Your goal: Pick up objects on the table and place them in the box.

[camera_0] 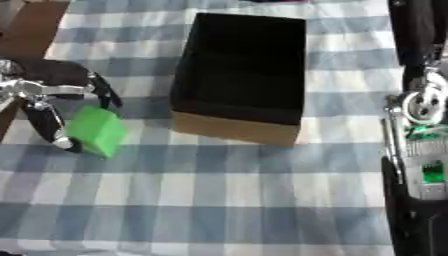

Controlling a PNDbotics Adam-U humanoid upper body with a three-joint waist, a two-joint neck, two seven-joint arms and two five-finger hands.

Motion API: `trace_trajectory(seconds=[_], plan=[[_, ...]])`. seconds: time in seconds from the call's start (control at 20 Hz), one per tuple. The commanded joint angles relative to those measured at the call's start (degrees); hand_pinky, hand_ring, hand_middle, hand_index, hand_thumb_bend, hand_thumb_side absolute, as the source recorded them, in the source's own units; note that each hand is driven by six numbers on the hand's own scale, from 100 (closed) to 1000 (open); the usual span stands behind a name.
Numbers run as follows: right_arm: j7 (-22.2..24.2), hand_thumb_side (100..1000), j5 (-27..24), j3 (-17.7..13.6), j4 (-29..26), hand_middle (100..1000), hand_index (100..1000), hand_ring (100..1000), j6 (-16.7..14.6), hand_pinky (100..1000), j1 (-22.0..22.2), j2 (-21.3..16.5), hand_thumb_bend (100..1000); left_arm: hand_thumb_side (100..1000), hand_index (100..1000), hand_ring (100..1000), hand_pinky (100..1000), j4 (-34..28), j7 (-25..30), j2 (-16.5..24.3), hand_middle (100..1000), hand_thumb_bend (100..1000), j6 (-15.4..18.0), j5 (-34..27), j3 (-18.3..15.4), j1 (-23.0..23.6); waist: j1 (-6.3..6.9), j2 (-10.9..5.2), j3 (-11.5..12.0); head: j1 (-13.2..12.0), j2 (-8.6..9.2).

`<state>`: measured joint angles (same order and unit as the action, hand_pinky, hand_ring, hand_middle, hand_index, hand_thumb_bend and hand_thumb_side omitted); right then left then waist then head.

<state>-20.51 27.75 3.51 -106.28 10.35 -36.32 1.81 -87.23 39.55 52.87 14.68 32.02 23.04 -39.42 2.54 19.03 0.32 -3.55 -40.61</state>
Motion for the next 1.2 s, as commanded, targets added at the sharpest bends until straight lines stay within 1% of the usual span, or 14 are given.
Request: trace_trajectory(seconds=[0.05,0.15,0.25,0.35,0.5,0.6,0.65,0.7,0.75,0.85,0.95,1.05,1.1,1.2], plan=[[-0.2,728,-0.45,-0.17,-0.41,741,945,904,0.04,813,-0.88,-0.38,100,104,787,746,790,-0.06,-1.04,1.12,563,569,-0.79,0.14,-0.35,-1.06,0.07,-1.08,-0.04,-0.37,0.57],[-0.24,729,-0.42,-0.19,-0.39,740,945,905,0.06,814,-0.79,-0.35,100,114,745,714,791,-0.33,-0.99,1.25,524,553,-0.91,-0.53,-0.42,-1.16,0.07,-1.18,-0.04,-0.47,0.53],[-0.24,730,-0.43,-0.19,-0.37,740,945,905,0.07,814,-0.66,-0.29,100,117,725,688,780,-1.11,-0.61,1.51,510,538,-0.77,-1.63,-0.6,-1.32,0.06,-1.29,-0.03,-0.5,0.49],[-0.23,729,-0.44,-0.16,-0.47,740,945,905,-0.02,814,-0.46,-0.19,100,114,714,673,775,-1.92,-0.56,1.96,509,532,-0.63,-2.54,-1.17,-1.47,0.11,-1.44,-0.02,-0.58,0.4],[-0.23,730,-0.46,-0.15,-0.67,740,946,905,-0.12,814,-0.14,-0.07,100,110,705,645,771,-3.04,-1.35,2.61,511,473,-0.41,-3.82,-2.24,-1.62,0.21,-1.66,-0.02,-0.71,0.47],[-0.14,725,-0.34,-0.07,-0.81,740,945,905,-0.23,815,0.01,0.01,100,100,701,639,750,-3.52,-2.4,2.69,515,430,-0.33,-4.51,-3.08,-1.96,0.33,-1.83,-0.05,-0.87,0.42],[-0.08,725,-0.22,-0.04,-0.87,740,945,905,-0.28,815,0.06,0.06,100,100,700,640,748,-3.56,-3.01,2.58,516,427,-0.26,-4.77,-3.5,-2.28,0.39,-1.92,-0.07,-0.9,0.42],[-0.02,722,-0.08,0.0,-0.95,740,945,905,-0.35,815,0.11,0.14,100,100,694,637,729,-3.55,-3.75,2.27,517,394,-0.17,-5.06,-4.08,-2.82,0.45,-2.04,-0.11,-0.94,0.42],[0.05,721,0.07,0.04,-1.04,740,945,905,-0.41,815,0.18,0.22,100,100,693,636,724,-3.4,-4.56,1.85,515,384,-0.06,-5.44,-4.7,-3.48,0.51,-2.14,-0.15,-0.97,0.43],[0.19,718,0.35,0.09,-1.2,740,944,905,-0.51,815,0.36,0.35,100,100,683,623,684,-2.6,-6.21,0.47,501,347,0.06,-6.26,-6.38,-5.45,0.64,-2.37,-0.26,-1.14,0.45],[0.29,718,0.55,0.11,-1.28,740,944,905,-0.53,815,0.47,0.42,100,100,686,620,664,-1.36,-7.56,-0.7,503,343,0.52,-6.46,-7.58,-7.51,0.76,-2.51,-0.45,-1.26,0.6],[0.37,718,0.66,0.15,-1.39,740,944,905,-0.58,815,0.57,0.44,100,100,685,617,646,0.23,-8.38,-1.67,503,344,1.37,-6.28,-8.05,-9.44,0.98,-2.57,-0.78,-1.47,0.83],[0.4,718,0.7,0.18,-1.46,740,944,905,-0.61,815,0.62,0.42,100,100,686,619,616,0.9,-8.92,-2.12,506,355,1.98,-5.87,-8.28,-10.32,1.11,-2.58,-0.95,-1.57,0.88],[0.45,720,0.75,0.21,-1.57,740,944,905,-0.66,815,0.72,0.34,100,100,681,611,585,2.11,-10.83,-3.29,504,349,3.75,-4.32,-9.07,-11.8,1.37,-2.59,-1.25,-1.74,0.86]])
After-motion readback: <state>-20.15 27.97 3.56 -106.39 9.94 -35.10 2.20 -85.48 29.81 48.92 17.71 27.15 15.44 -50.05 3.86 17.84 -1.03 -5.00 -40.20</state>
